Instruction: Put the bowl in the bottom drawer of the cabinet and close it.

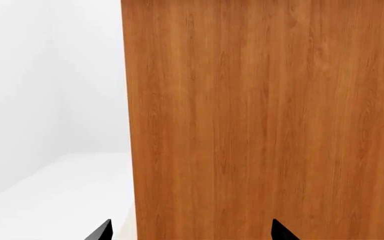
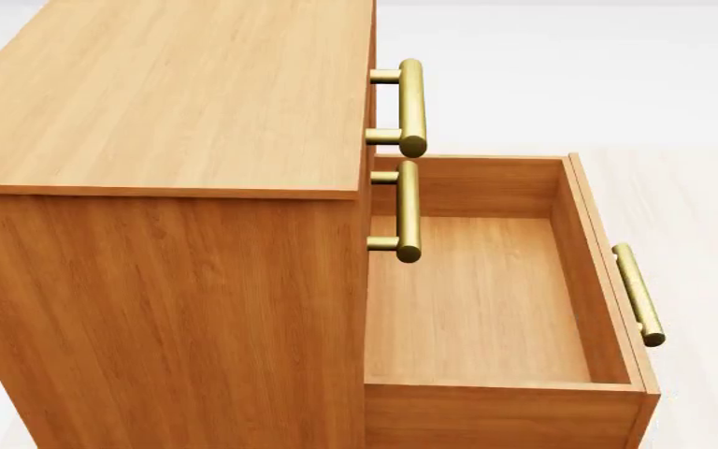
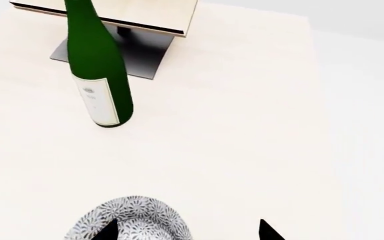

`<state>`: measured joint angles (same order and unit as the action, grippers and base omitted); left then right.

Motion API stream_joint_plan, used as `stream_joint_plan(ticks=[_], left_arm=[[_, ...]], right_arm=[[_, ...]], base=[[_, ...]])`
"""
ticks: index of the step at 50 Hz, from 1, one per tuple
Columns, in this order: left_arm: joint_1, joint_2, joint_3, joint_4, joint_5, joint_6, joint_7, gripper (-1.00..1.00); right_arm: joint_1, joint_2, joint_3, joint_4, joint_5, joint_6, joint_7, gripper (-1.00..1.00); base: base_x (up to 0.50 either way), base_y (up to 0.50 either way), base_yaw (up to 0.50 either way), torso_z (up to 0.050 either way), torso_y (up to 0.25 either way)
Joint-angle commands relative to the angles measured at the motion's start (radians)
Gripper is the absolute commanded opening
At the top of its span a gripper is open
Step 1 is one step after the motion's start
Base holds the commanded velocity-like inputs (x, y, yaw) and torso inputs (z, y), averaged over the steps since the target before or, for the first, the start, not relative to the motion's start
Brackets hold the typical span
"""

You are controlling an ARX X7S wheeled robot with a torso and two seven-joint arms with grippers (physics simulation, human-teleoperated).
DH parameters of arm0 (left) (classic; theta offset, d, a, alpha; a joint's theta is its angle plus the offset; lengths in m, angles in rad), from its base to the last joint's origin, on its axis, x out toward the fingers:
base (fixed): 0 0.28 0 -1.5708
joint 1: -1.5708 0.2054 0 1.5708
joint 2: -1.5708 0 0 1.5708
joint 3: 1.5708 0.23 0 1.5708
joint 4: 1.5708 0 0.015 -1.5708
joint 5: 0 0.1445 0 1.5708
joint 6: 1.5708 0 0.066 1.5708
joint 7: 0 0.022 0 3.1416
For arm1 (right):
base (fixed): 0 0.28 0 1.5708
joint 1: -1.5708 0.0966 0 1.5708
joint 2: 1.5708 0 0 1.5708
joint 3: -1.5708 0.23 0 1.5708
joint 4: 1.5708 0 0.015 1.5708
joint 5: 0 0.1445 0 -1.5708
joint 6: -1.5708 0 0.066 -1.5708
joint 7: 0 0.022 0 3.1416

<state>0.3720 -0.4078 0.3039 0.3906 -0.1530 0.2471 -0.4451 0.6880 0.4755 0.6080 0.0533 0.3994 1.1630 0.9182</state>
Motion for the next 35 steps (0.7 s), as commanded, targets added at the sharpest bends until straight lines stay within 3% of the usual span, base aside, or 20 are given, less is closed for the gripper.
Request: stream_joint_plan(ticks=[1,35], left_arm=[[0.002,-0.002,0.002,0.003,-0.001,0.0,-0.004,1.0],[0.001,-0.011,0.007,0.011,-0.005,-0.003,-0.014,1.0]], right_arm=[[0.009,0.011,0.006,0.092,-0.013,-0.039,-0.011,1.0],[0.055,0.024,-0.002,0.312,-0.022,-0.116,-0.059,1.0]], base=[[0.0,0.0,0.0,0.0,0.0],[0.0,0.0,0.0,0.0,0.0]])
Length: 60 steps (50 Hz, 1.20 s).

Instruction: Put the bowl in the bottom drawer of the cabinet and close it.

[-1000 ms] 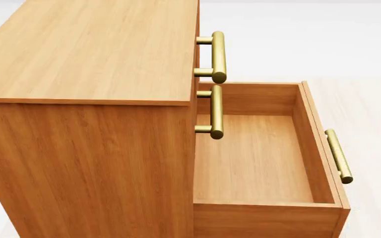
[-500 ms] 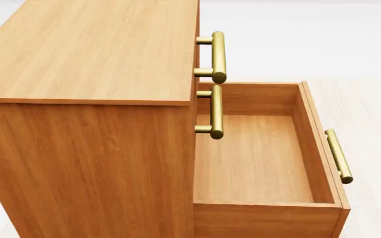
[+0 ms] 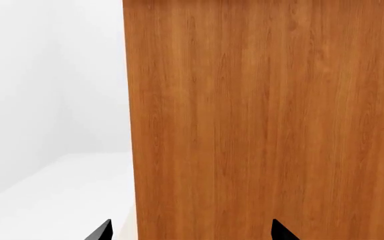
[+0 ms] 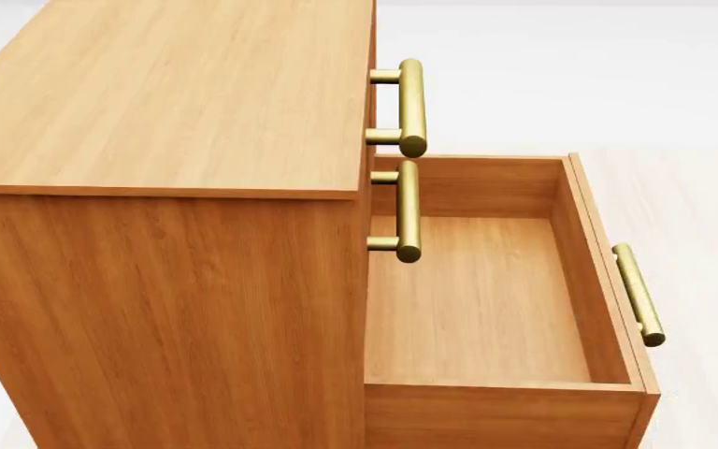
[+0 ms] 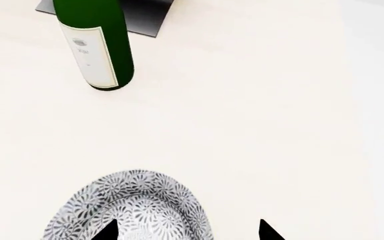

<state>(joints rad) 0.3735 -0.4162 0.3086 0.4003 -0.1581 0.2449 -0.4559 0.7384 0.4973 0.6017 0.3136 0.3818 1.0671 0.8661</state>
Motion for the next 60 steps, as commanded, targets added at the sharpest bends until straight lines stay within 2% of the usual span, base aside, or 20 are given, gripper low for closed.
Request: stream_joint_plan(ticks=[1,23,60], left_arm=[[-0.003,-0.002,0.002,-0.004,0.0,0.002,-0.002,1.0],[-0.009,-0.003,0.007,-0.017,-0.001,0.01,-0.005,1.0],[-0.005,-0.012,0.011,-0.005,-0.006,0.007,-0.017,1.0]], right_arm=[[0.008,0.002,0.011,0.062,-0.002,-0.019,-0.006,1.0],[0.012,0.012,0.027,0.212,-0.018,-0.096,-0.026,1.0],[0.004,0.018,0.06,0.291,-0.008,-0.117,-0.046,1.0]], base=[[0.0,0.0,0.0,0.0,0.0],[0.0,0.0,0.0,0.0,0.0],[0.0,0.0,0.0,0.0,0.0]])
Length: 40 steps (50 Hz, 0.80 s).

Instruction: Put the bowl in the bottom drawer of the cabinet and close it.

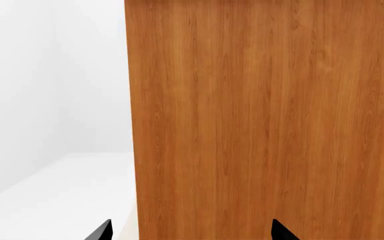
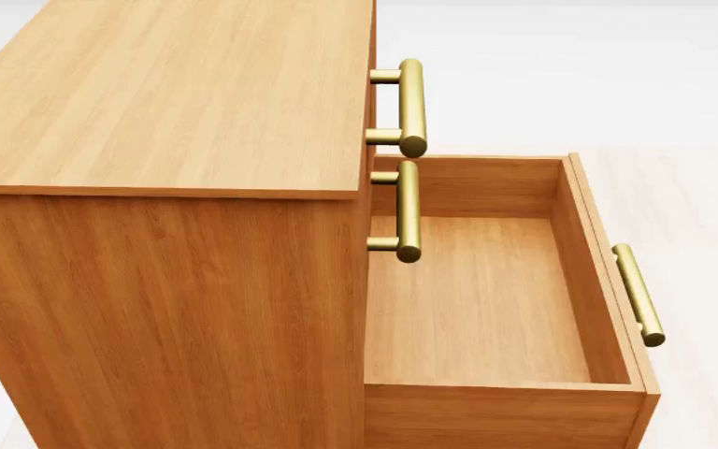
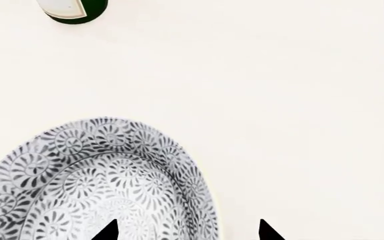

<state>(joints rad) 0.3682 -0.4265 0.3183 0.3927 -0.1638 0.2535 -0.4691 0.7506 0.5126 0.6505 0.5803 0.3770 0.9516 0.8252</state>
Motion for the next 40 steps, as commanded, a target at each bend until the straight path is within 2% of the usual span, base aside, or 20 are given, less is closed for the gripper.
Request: stream_joint_plan(ticks=[1,6,7,20,40], left_arm=[[0.0,-0.002,0.002,0.003,0.0,-0.001,-0.004,1.0],[0.0,-0.002,0.003,0.0,0.0,0.001,-0.005,1.0],[-0.001,-0.002,0.003,-0.001,0.0,0.002,-0.005,1.0],[-0.004,-0.003,0.007,-0.007,0.0,0.006,-0.006,1.0],[-0.003,-0.009,0.008,-0.003,-0.005,0.007,-0.011,1.0]], right_arm=[[-0.01,0.001,0.014,0.018,-0.001,0.004,-0.004,1.0],[-0.014,-0.001,0.0,0.029,0.005,-0.019,-0.044,1.0],[-0.021,-0.005,-0.008,0.01,-0.009,-0.022,-0.023,-1.0],[-0.033,-0.009,-0.026,-0.044,0.003,-0.014,-0.055,-1.0],[-0.07,-0.02,-0.115,-0.31,0.027,-0.025,-0.137,-1.0]], base=[[0.0,0.0,0.0,-0.01,0.0],[0.0,0.0,0.0,0.0,0.0],[0.0,0.0,0.0,0.0,0.0],[0.0,0.0,0.0,0.0,0.0],[0.0,0.0,0.0,0.0,0.0]])
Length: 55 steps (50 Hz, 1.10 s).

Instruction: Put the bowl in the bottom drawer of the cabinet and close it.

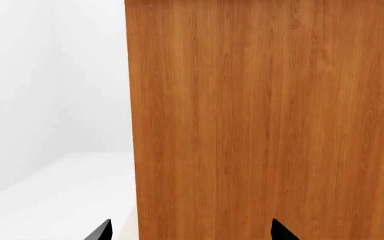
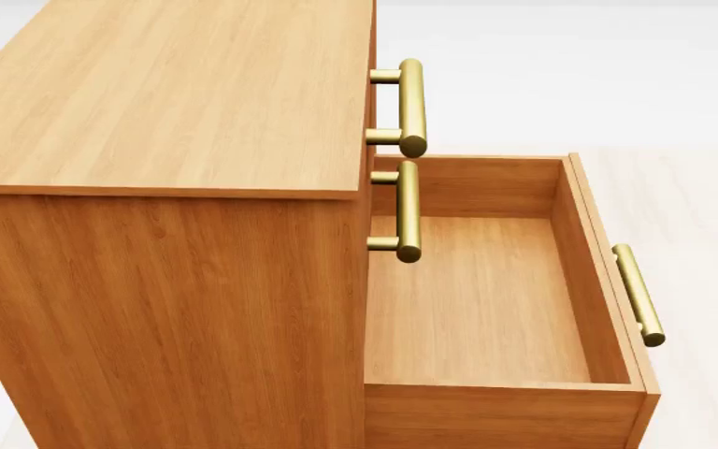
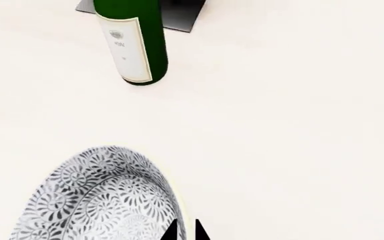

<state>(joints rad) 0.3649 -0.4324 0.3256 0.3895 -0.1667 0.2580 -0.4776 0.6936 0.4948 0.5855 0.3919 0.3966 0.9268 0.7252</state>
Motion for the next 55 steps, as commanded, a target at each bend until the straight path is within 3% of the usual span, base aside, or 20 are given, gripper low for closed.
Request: stream_joint_plan(ticks=[1,11,30,55], left_arm=[[0.0,-0.003,0.001,0.0,-0.003,0.003,-0.002,1.0],[-0.006,0.009,0.008,-0.061,0.006,0.055,0.005,1.0],[-0.001,-0.008,0.007,0.002,-0.006,0.005,-0.009,1.0],[-0.005,-0.008,0.01,0.003,-0.002,0.001,-0.021,1.0]], right_arm=[[-0.012,-0.001,-0.056,-0.137,0.008,0.007,-0.035,-1.0],[-0.009,-0.009,-0.074,-0.224,0.026,-0.02,-0.066,-1.0],[0.105,0.036,-0.201,-0.327,0.01,0.089,-0.042,-1.0],[0.335,0.046,-0.323,-0.201,0.005,0.118,-0.073,-1.0]], base=[[0.0,0.0,0.0,0.0,0.0],[0.0,0.0,0.0,0.0,0.0],[0.0,0.0,0.0,0.0,0.0],[0.0,0.0,0.0,0.0,0.0]])
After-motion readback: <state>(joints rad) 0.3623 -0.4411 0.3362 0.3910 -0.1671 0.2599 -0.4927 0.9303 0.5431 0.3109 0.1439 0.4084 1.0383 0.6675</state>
